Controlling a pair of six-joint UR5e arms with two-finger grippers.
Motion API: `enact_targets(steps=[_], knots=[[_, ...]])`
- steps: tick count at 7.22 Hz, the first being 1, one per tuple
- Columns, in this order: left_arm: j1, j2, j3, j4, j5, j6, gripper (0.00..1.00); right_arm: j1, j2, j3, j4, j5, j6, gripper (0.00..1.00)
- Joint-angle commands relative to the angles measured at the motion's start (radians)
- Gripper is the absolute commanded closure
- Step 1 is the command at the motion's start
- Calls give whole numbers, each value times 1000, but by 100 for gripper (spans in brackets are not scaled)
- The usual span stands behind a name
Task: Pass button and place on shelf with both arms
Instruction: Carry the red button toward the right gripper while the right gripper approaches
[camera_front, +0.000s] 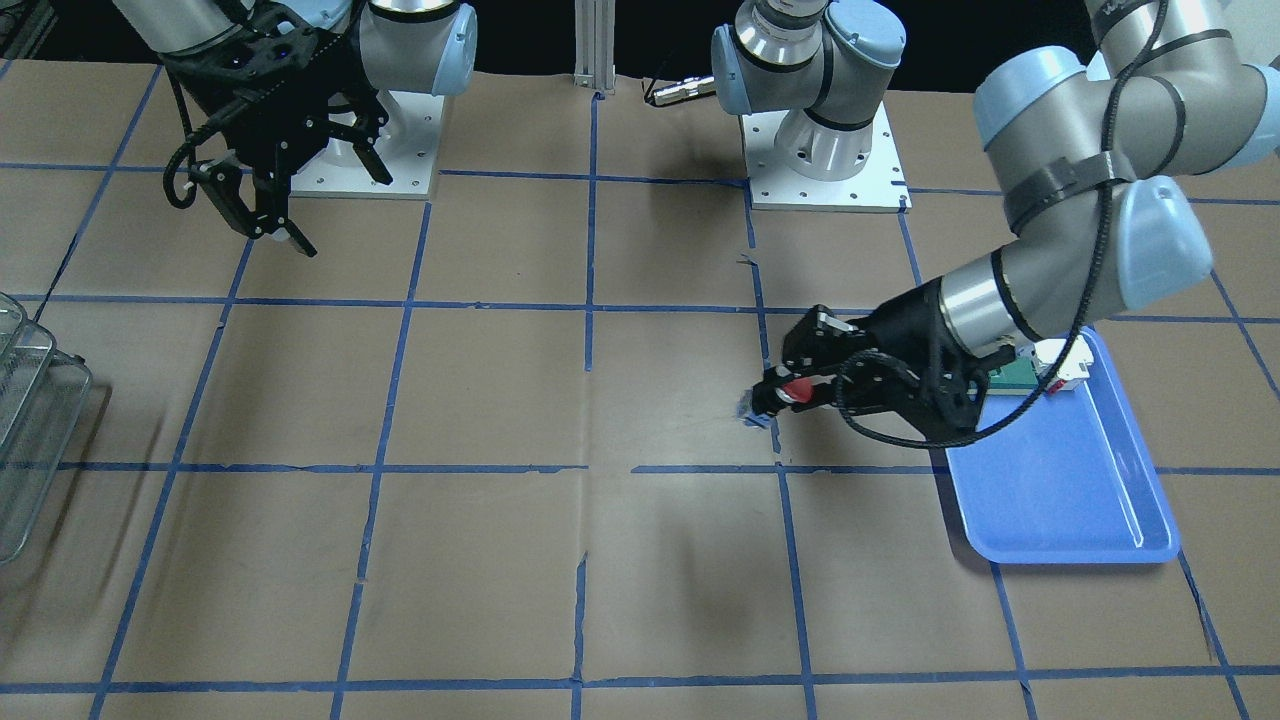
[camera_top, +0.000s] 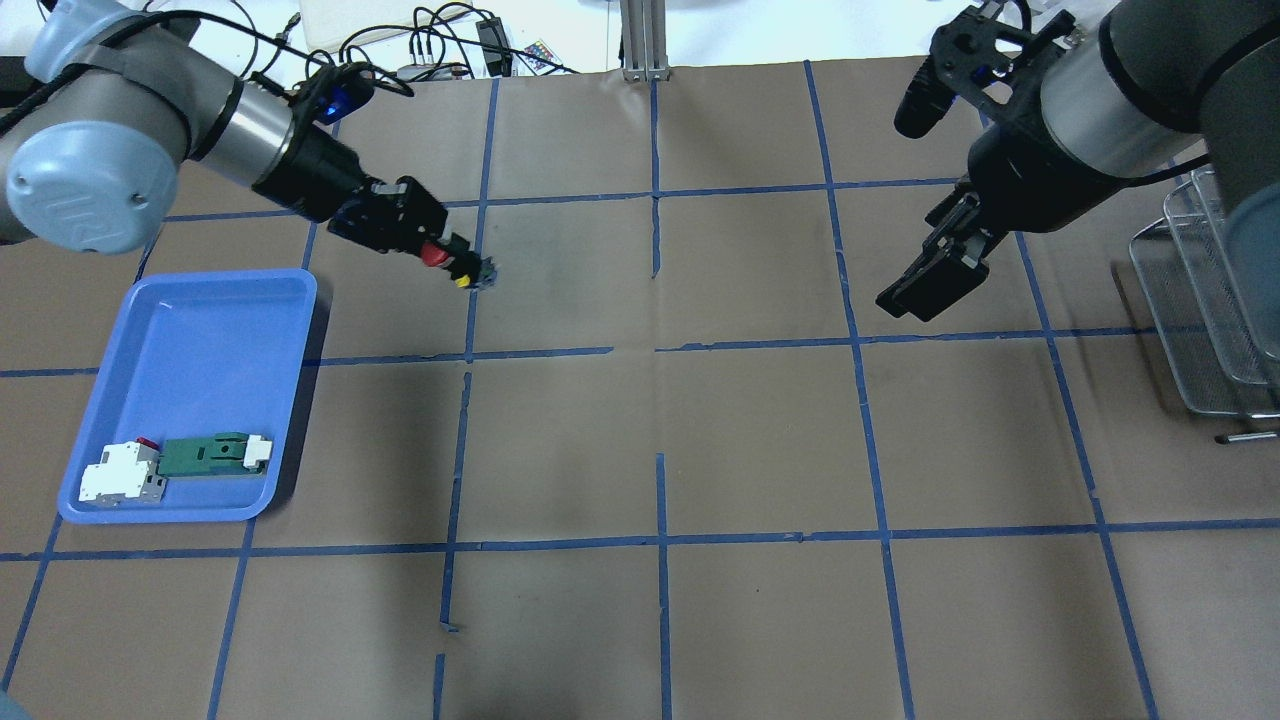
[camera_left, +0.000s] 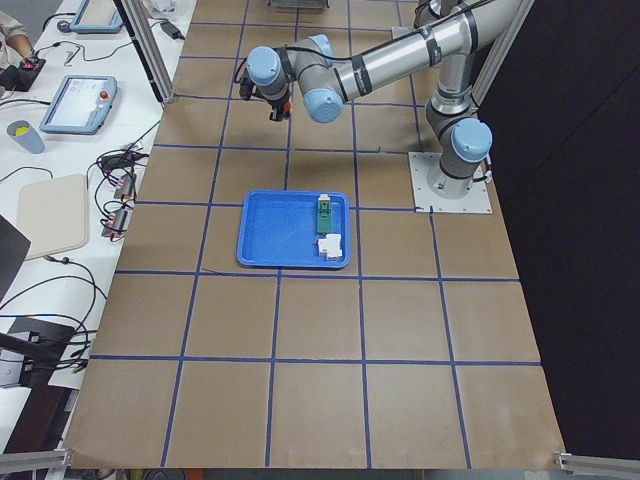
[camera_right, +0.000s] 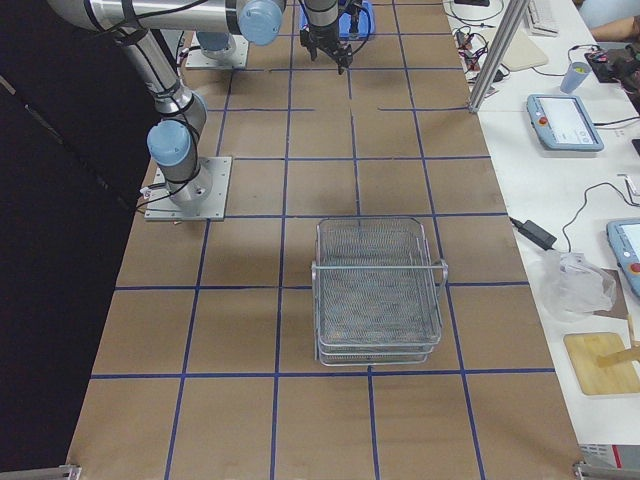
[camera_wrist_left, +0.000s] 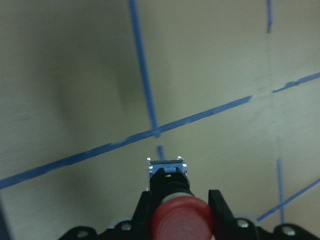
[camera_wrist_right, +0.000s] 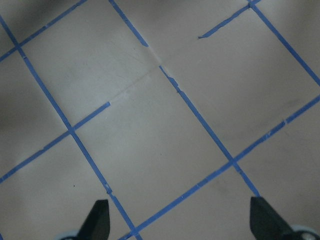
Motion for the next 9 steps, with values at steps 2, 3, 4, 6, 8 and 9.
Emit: enact_targets(steps=[2,3,4,6,8,9], knots=[[-206,15,6,26,-352,-15,100,-120,-12,49,4,199,-328,0],[-255,30,8,40,-361,-24,100,-120,-17,49,5,216,-364,0],[-284,41,4,40,-362,-32,100,-117,-18,50,13,264,-358,0],[-358,64,7,64,-367,-59,100,-125,-21,50,-6,280,-373,0],[-370,45,2,262,-437,-312,100,-125,-23,70,16,323,-502,2],[-370,36,2,311,-439,-378,100,-125,-25,75,11,325,-499,2]])
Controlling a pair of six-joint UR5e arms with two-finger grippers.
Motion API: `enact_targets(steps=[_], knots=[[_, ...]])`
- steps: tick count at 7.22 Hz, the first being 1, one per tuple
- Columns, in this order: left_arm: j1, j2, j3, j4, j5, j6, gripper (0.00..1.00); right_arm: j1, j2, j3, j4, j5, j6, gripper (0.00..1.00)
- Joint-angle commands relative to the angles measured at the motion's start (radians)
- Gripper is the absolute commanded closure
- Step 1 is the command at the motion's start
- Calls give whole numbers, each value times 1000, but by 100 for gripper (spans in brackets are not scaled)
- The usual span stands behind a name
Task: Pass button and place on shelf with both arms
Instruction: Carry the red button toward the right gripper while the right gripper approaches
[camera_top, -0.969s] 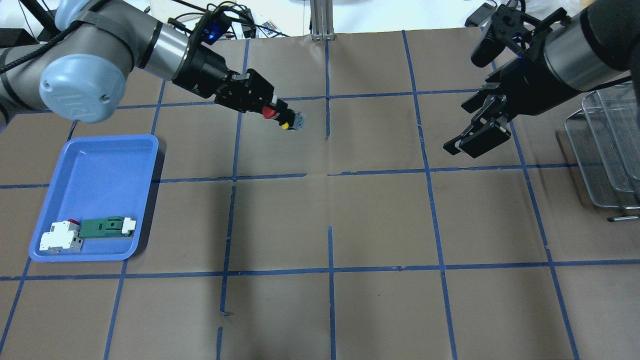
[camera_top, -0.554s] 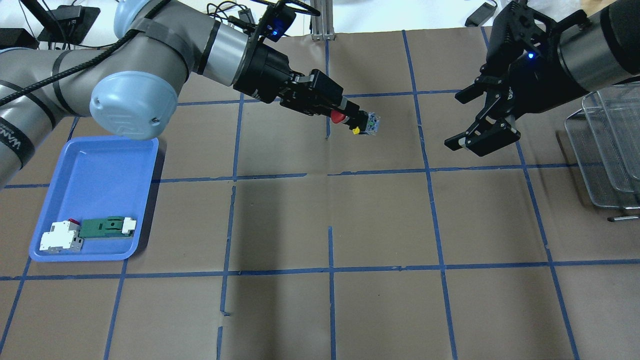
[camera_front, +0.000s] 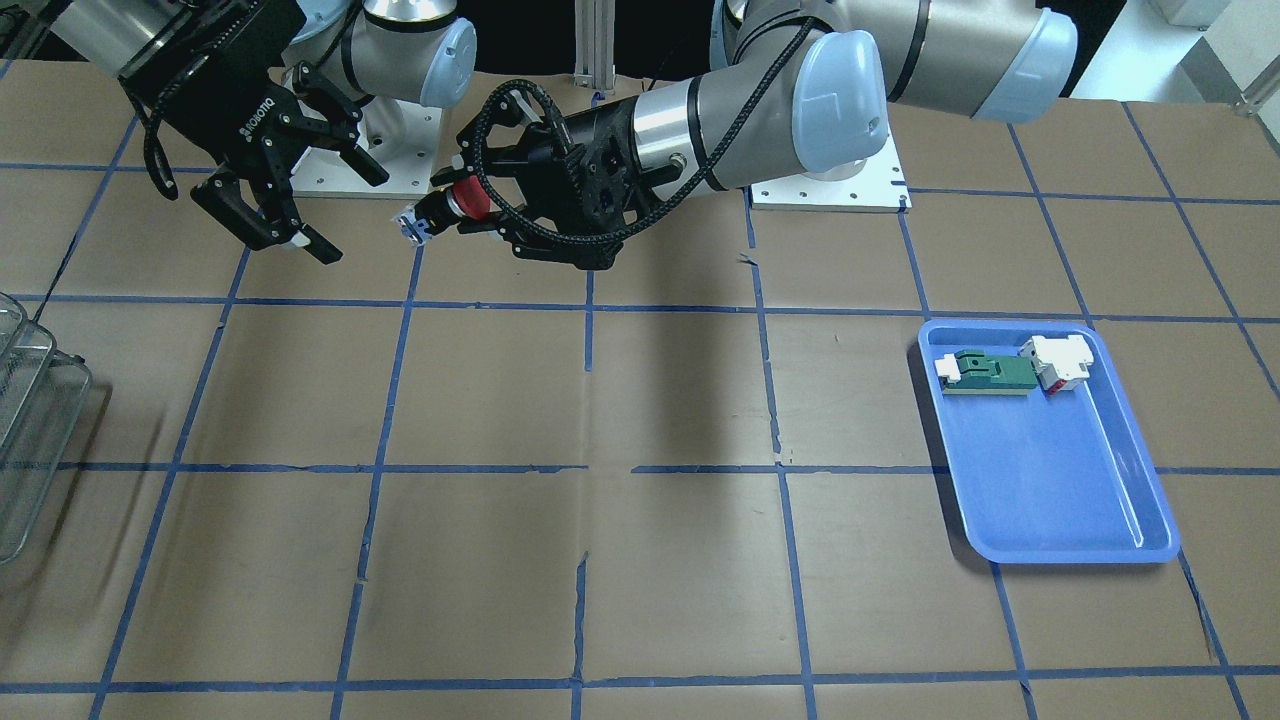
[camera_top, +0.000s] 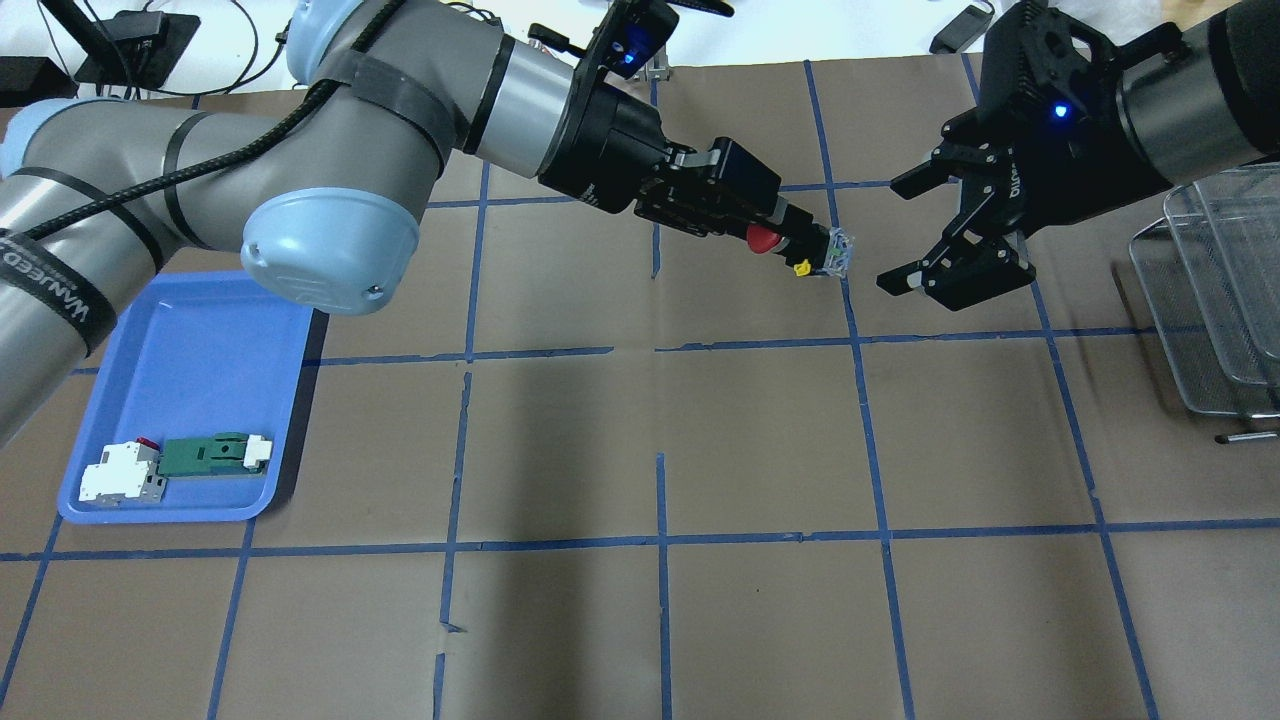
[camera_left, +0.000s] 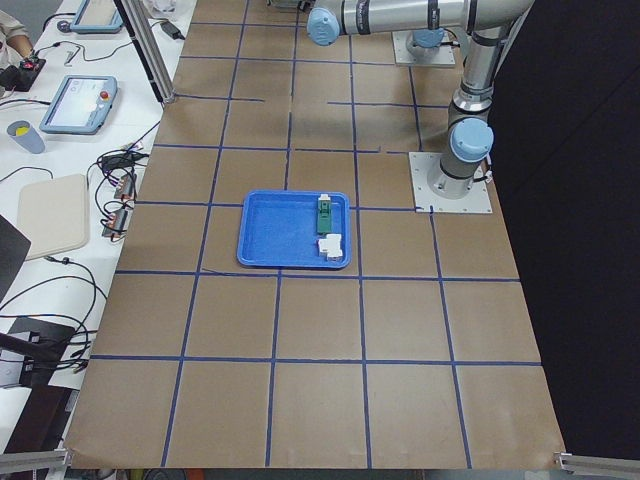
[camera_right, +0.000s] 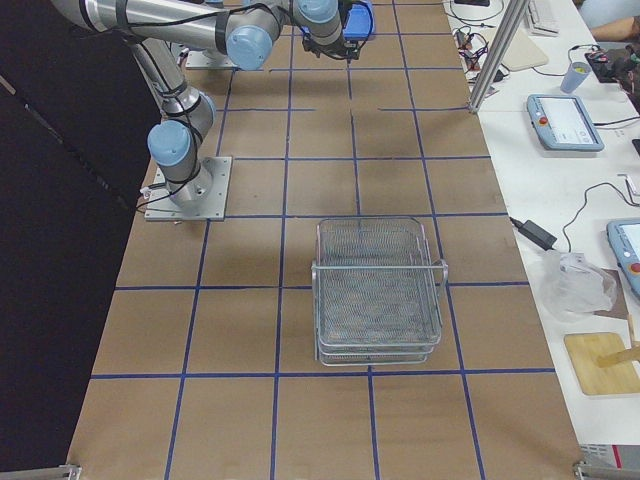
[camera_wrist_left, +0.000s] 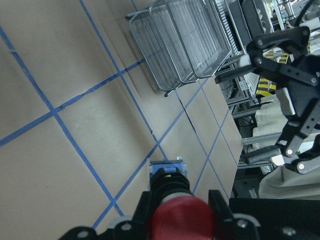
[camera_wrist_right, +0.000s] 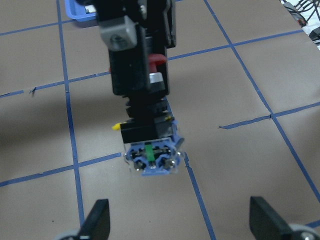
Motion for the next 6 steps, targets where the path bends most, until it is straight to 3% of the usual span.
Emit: enact_targets(steps=[1,3,6], knots=[[-6,-11,-1,78,-18,-112,100,0,-13,9,16,9,-23,2],[-11,-3,-2,78,-10,-124,100,0,-73,11,60,7,-32,2],[-14,6,-2,78,-19,-159,100,3,-90,15,21,22,-155,2]])
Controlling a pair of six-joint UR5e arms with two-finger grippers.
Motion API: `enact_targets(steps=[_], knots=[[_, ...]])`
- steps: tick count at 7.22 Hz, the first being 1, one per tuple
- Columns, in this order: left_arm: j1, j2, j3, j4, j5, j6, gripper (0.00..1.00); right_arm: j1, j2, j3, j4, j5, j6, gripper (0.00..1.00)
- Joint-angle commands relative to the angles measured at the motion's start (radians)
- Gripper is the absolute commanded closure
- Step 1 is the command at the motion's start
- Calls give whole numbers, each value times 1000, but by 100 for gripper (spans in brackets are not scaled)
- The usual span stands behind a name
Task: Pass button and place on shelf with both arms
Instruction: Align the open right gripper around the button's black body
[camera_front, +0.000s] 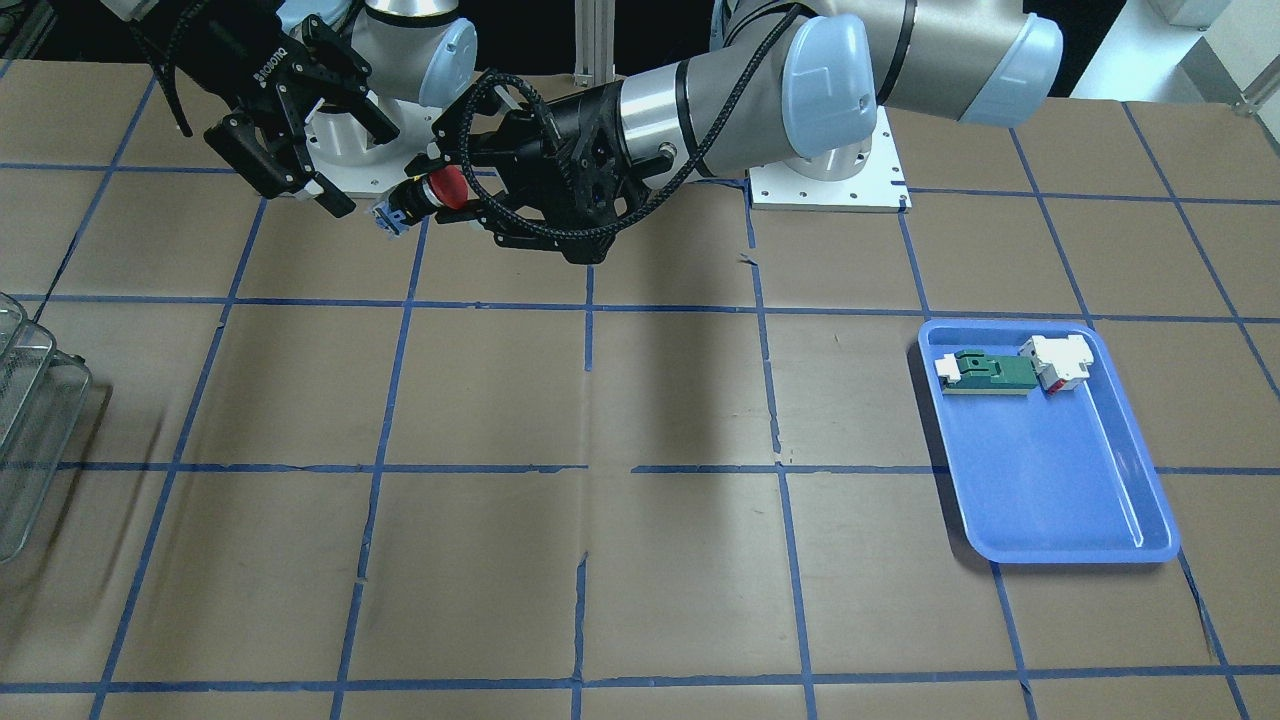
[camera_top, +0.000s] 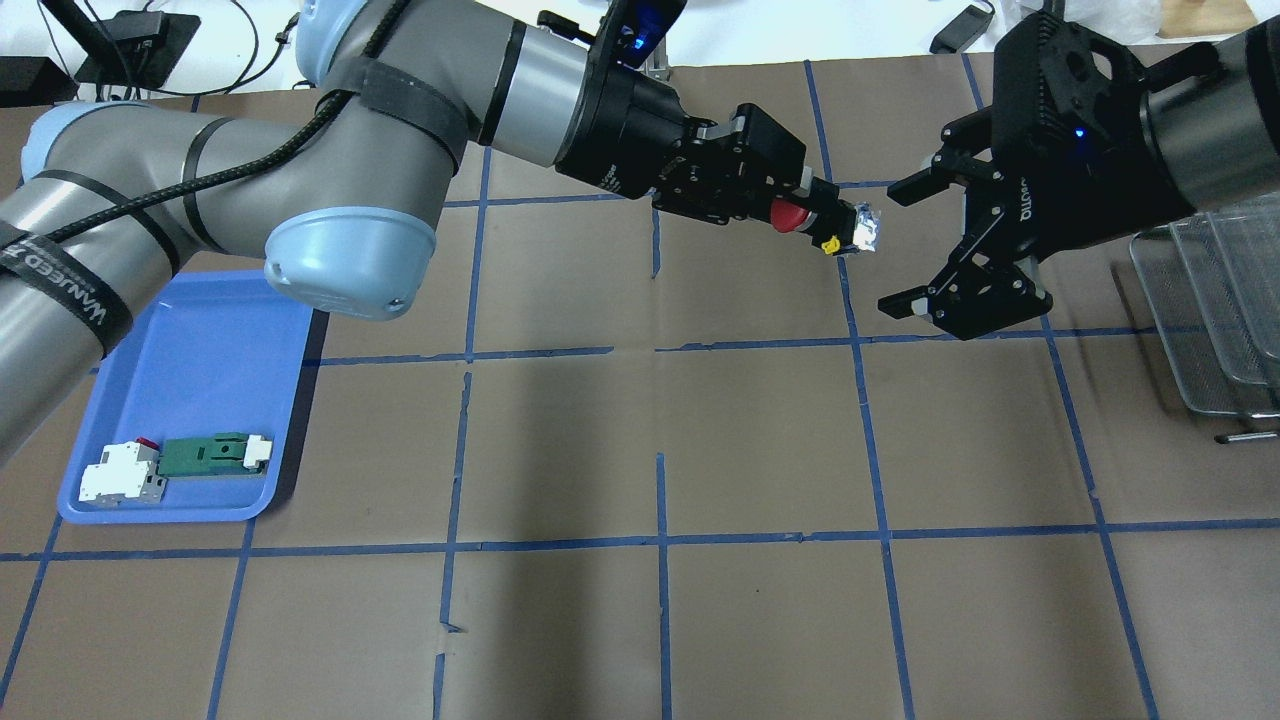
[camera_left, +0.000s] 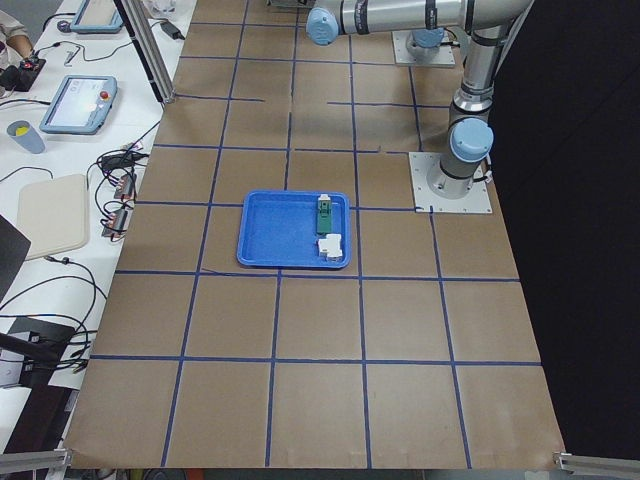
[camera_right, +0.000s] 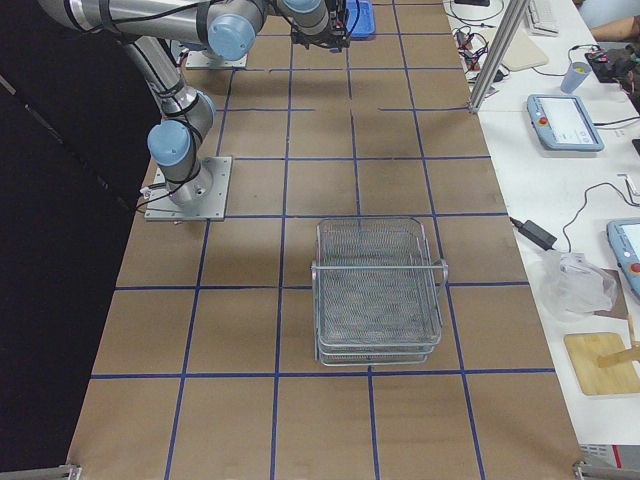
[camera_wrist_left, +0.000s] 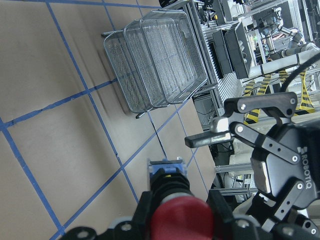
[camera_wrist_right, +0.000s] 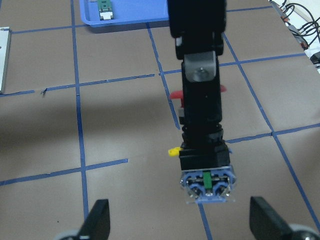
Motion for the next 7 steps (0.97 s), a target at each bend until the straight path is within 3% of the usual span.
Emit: enact_targets(steps=[1,4,7], knots=[[-3,5,0,0,-4,-59,100,3,-6,2,-22,5,-88,2],[-3,2,1,2,-41,-137,100,5,-15,65,-163,5,-51,2],[-3,-4,1,3,-39,-134,100,6,-66,66,-161,40,64,0]])
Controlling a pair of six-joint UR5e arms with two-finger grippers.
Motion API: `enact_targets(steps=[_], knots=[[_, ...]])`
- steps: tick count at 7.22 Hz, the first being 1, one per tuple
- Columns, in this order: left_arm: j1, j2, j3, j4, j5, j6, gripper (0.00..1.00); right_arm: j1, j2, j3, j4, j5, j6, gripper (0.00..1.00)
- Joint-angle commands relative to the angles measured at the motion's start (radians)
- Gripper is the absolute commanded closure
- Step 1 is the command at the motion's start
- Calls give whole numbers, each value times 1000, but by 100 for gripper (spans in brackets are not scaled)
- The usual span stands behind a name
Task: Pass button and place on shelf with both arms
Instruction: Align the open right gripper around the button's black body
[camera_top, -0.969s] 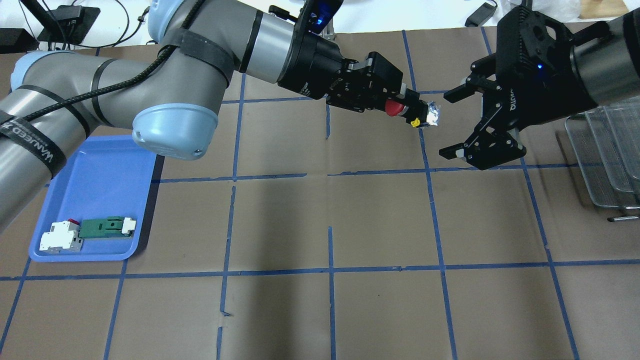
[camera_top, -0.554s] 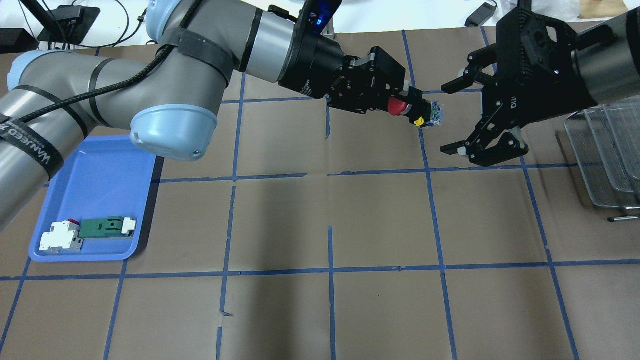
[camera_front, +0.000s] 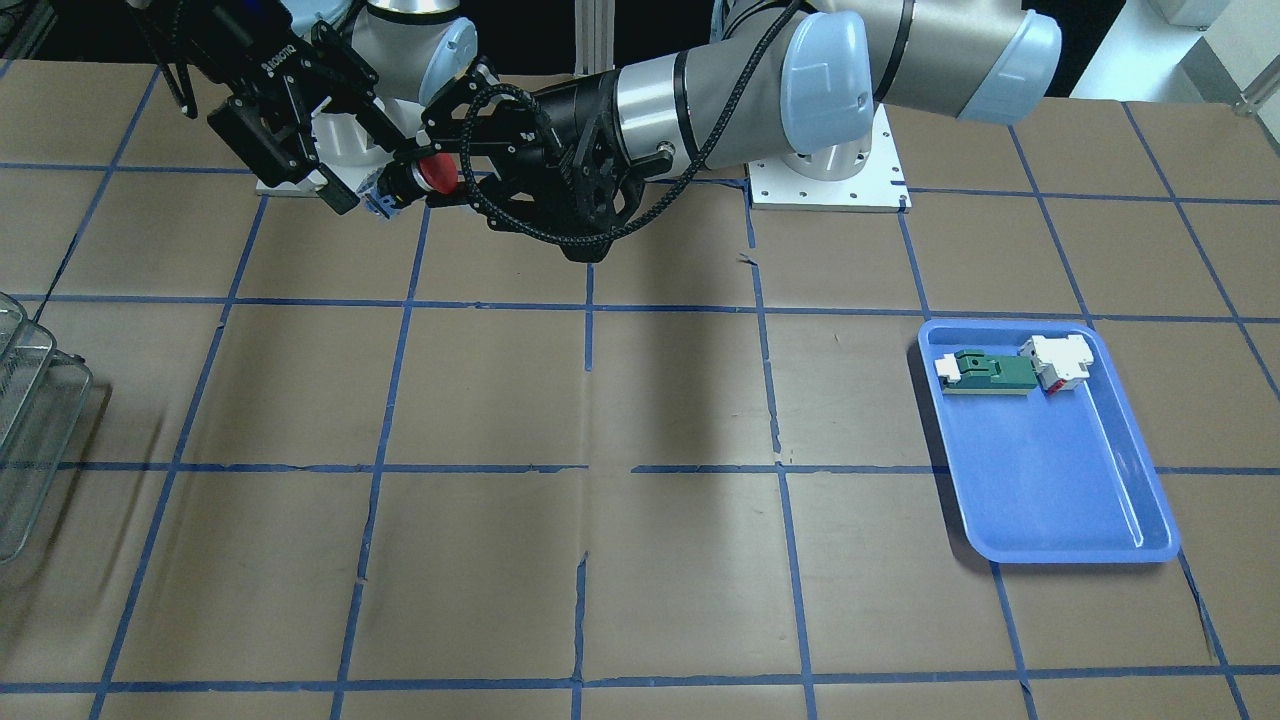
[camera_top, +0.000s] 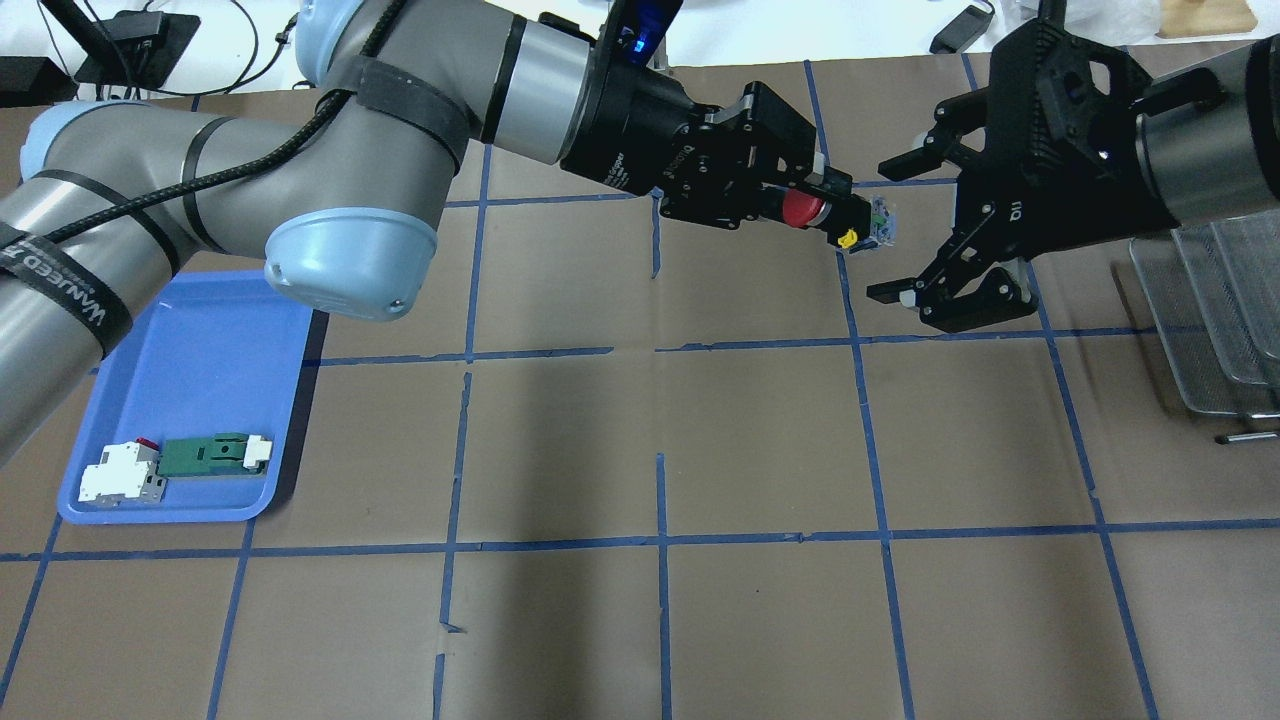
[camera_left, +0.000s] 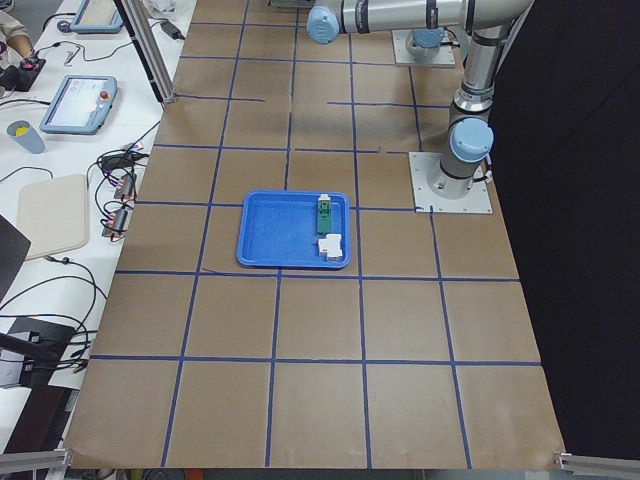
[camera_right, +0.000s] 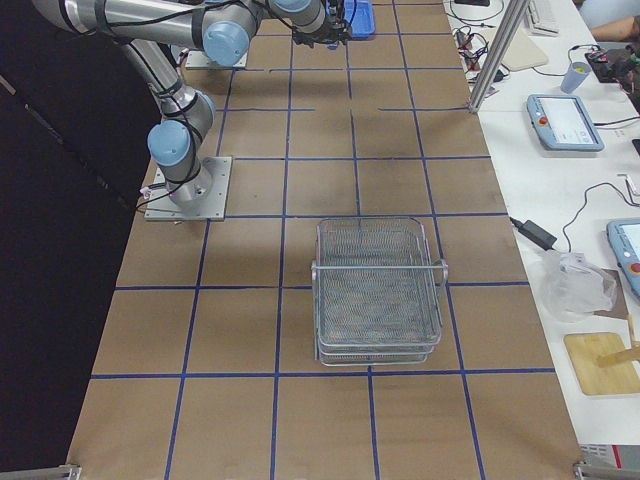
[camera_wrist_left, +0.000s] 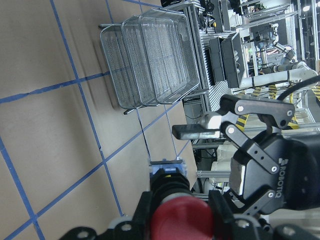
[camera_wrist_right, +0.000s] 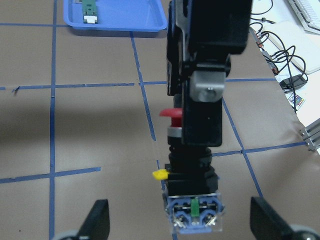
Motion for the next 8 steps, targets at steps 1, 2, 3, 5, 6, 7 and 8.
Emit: enact_targets(steps=[1,2,3,5,6,7,8], knots=[[0,-1,-1,-1,0,-1,100,1,-26,3,5,4,34,0],[0,1,-1,1,0,0,100,1,-9,6,11,7,31,0],[0,-1,-1,1,0,0,100,1,-7,27,8,8,31,0],[0,2,1,1,0,-1,100,3,-18,63,-2,10,33,0],[-2,4,-1,1,0,-1,100,4,-18,61,-4,27,33,0],[-2,4,-1,-1,0,-3,100,4,-18,60,-4,43,33,1],[-2,10,-1,-1,-1,-6,100,4,-19,55,-8,44,33,1]])
